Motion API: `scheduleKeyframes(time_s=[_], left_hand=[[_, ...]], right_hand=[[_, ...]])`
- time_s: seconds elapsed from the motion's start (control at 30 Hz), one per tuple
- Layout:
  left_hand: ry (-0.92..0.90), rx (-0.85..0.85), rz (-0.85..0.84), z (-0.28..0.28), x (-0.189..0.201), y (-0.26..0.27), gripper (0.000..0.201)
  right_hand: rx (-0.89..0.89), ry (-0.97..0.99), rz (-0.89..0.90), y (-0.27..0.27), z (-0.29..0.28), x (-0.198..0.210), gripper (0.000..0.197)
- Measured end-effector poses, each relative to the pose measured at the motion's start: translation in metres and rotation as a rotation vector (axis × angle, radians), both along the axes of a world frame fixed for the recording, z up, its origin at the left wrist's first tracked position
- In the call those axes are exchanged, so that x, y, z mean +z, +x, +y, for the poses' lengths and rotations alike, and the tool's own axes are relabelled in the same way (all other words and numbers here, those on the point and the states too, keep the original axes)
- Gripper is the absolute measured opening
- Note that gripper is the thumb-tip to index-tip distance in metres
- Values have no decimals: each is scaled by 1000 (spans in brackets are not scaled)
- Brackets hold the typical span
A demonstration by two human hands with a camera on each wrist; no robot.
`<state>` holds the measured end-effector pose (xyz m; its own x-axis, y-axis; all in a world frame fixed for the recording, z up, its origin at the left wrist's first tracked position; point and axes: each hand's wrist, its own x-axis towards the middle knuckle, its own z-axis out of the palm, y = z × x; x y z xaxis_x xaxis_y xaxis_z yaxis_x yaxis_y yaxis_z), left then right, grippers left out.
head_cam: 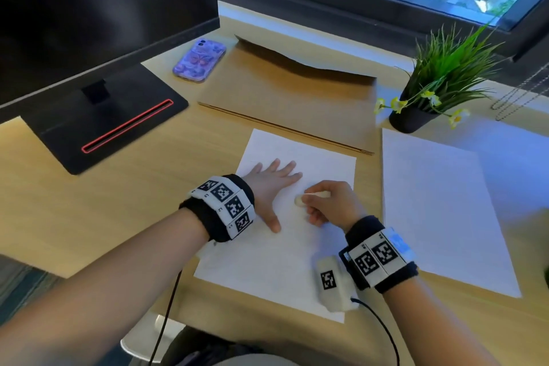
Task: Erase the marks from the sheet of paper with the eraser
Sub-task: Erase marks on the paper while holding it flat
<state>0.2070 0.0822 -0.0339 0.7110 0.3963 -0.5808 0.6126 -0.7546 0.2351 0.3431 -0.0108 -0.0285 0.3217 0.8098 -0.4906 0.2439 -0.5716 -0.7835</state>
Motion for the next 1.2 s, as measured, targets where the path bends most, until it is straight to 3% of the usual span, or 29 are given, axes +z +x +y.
scheduleKeyframes(time_s=[0.17, 0.33, 0.5, 0.57, 0.67, 0.77, 0.83, 0.97, 1.03, 1.13, 1.2], left_hand=[[-8, 1, -4, 0, 1, -1, 124], [-2, 10, -5, 0, 0, -1, 123], [11, 0, 3, -1, 2, -1, 124], [18, -5, 8, -1, 2, -1, 124], [17, -10, 2, -4, 5, -3, 121], [23, -61, 23, -16, 6, -8, 118], [22, -47, 22, -26, 4, -13, 112], [31, 21, -29, -47, 2, -21, 86], [13, 5, 4, -54, 3, -22, 93], [13, -50, 80, -54, 4, -21, 115], [11, -58, 85, -52, 3, -19, 120]], right_hand=[[308, -175, 31, -11, -10, 6, 13], [28, -34, -96, -1, 9, 7, 13], [293, -186, -14, -21, -13, 8, 17], [225, -140, -11, -17, -11, 8, 16], [-14, -28, -17, -11, -6, 6, 14], [99, -101, -57, -22, -25, 1, 16], [185, -167, 16, -28, -40, -1, 16], [-30, -43, 44, -23, -46, -12, 14], [-22, -17, 6, -24, -49, -12, 8], [240, -112, -5, -27, -57, -4, 4], [270, -133, -6, -25, -57, -1, 7]])
